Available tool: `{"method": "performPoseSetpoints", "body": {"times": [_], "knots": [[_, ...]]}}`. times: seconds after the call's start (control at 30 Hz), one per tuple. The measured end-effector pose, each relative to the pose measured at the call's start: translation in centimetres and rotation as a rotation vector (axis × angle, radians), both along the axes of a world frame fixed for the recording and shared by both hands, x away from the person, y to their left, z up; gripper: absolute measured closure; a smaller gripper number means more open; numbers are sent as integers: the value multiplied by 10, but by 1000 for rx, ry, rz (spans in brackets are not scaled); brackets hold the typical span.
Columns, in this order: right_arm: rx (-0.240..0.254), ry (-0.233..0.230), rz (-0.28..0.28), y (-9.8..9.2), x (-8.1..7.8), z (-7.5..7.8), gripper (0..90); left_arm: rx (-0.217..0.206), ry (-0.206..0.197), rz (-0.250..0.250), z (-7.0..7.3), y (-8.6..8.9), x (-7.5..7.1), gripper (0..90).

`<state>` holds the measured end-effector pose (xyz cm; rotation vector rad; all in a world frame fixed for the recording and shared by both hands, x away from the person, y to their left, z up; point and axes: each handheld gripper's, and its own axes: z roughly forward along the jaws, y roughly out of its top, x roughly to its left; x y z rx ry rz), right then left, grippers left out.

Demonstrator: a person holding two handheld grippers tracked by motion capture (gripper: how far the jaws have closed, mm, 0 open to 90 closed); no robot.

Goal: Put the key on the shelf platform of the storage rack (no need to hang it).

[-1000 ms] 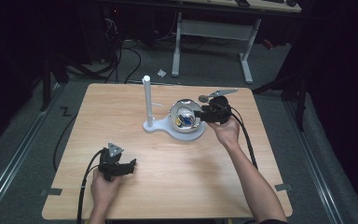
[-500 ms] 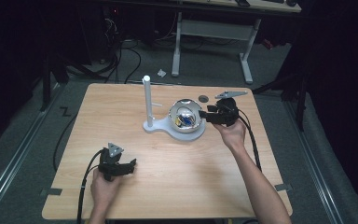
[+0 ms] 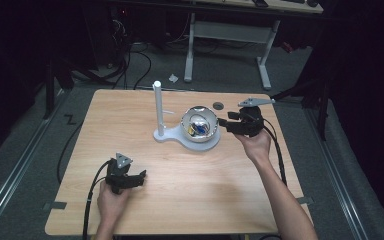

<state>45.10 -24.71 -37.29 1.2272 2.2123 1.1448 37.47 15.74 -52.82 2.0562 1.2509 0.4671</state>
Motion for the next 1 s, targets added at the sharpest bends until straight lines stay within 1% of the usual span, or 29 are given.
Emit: {"method": "performPoseSetpoints", "body": {"times": [0.07,0.17,0.23,0.27,0.3,0.4,0.47,0.57,0.63,0.77,0.87,0.9,1.0], "knots": [[6,-9,-6,-2,-3,1,485,0,0,0,0,0,0,184],[7,-8,-13,-6,-7,1,500,0,0,0,0,0,0,184],[0,-1,-22,-10,-9,0,511,0,0,0,0,0,0,184],[2,-3,-23,-12,-11,0,513,0,0,0,0,0,0,184],[10,1,-26,-14,-12,0,514,0,0,0,0,0,0,184],[9,18,-25,-19,-15,1,514,0,0,1,0,0,0,184],[0,20,-29,-21,-18,2,514,0,0,0,0,0,0,184],[-10,1,-47,-24,-25,2,514,0,0,1,0,0,0,184],[-5,9,-57,-30,-29,-1,513,0,0,0,0,0,0,184],[-9,9,-61,-33,-34,0,513,0,0,1,0,0,0,184],[5,-20,-60,-35,-41,3,521,0,0,1,0,0,0,184],[15,-22,-65,-35,-43,3,522,0,0,0,0,0,0,185],[22,-22,-71,-39,-49,2,522,0,0,1,0,0,0,184]]}}
